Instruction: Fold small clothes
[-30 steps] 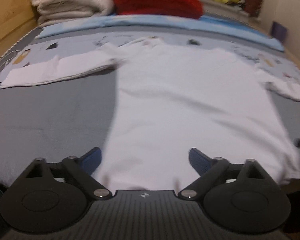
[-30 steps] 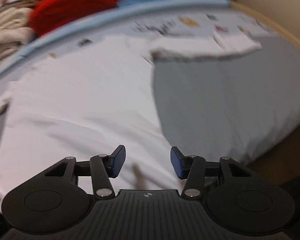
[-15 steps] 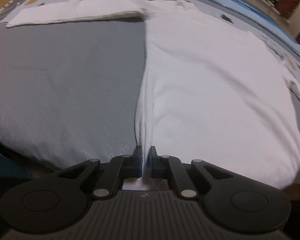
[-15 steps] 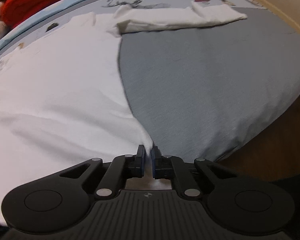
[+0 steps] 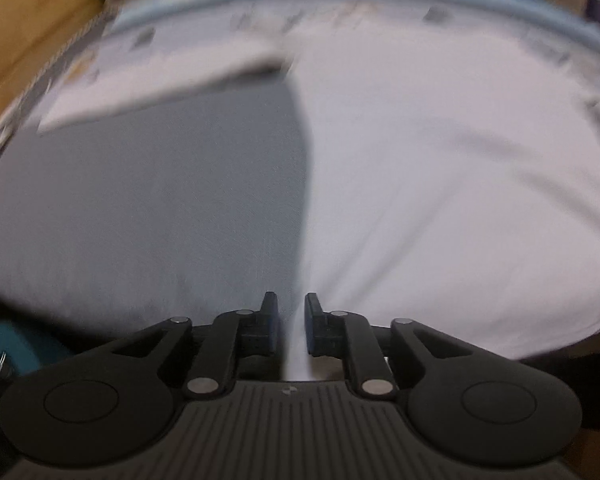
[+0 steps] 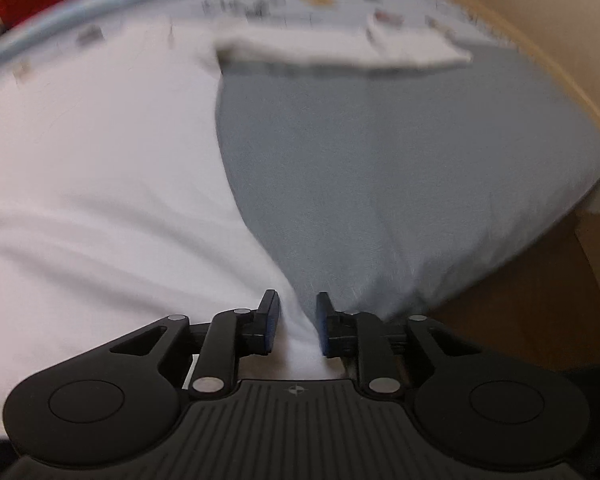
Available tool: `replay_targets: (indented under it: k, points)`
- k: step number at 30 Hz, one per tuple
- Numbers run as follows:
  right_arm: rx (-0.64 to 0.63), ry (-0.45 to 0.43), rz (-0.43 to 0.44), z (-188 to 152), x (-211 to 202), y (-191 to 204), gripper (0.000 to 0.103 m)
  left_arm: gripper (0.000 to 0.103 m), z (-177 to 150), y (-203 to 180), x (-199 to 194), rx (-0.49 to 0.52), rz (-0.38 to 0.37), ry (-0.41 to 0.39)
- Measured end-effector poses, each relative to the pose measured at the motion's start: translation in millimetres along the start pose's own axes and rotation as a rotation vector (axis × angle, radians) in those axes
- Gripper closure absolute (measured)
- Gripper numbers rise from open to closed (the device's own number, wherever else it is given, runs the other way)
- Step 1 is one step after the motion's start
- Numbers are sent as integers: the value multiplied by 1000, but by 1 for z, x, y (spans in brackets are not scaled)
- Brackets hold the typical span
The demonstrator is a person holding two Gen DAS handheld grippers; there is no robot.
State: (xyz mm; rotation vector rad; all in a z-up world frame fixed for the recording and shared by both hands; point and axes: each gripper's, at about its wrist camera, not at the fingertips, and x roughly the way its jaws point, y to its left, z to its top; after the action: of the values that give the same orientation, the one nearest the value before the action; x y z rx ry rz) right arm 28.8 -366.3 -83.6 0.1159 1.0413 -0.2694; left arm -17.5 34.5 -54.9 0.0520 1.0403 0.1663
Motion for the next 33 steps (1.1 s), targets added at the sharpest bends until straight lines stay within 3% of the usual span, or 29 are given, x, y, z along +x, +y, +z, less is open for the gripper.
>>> replay_targets:
  k: [1,3,4,6,8,10,12,14,16,19,23,29,31,33]
  points:
    - [-6,-39,45,1,-6,4,79,65,3,-6,-7,21,-37,-45]
    - [-46,-83,136,3,-12,16,74,53,5,-19,-12,70,-108,-87]
    - [-58,-74,171,2,-11,20,72,51,6,-24,-9,84,-154,-73]
    - [-59,23,231,-3,3,25,66,51,6,-27,2,62,-189,-7]
    - [-87,114,212,-11,17,28,66,51,0,-25,17,38,-166,113]
    - [-159,93,176,-11,10,36,66,51,-5,-20,19,12,-135,171]
    - [-160,58,180,-11,0,34,66,51,-4,-19,7,-3,-151,128]
    - [-138,5,220,-10,-17,35,66,43,0,-26,-18,24,-163,24]
    - [-151,-77,268,-8,-34,41,66,22,2,-36,-39,49,-158,-87]
    - [-201,-178,295,-2,-66,53,65,20,3,-53,-72,55,-178,-199]
    - [-205,-225,338,19,-103,56,58,15,7,-62,-114,55,-206,-257]
    - [-227,-325,329,18,-120,67,40,8,1,-91,-120,15,-174,-370]
    - [-190,-290,307,9,-109,65,40,2,-11,-87,-109,15,-160,-389]
    - [-128,-226,325,5,-96,62,40,3,-5,-87,-90,-4,-139,-322]
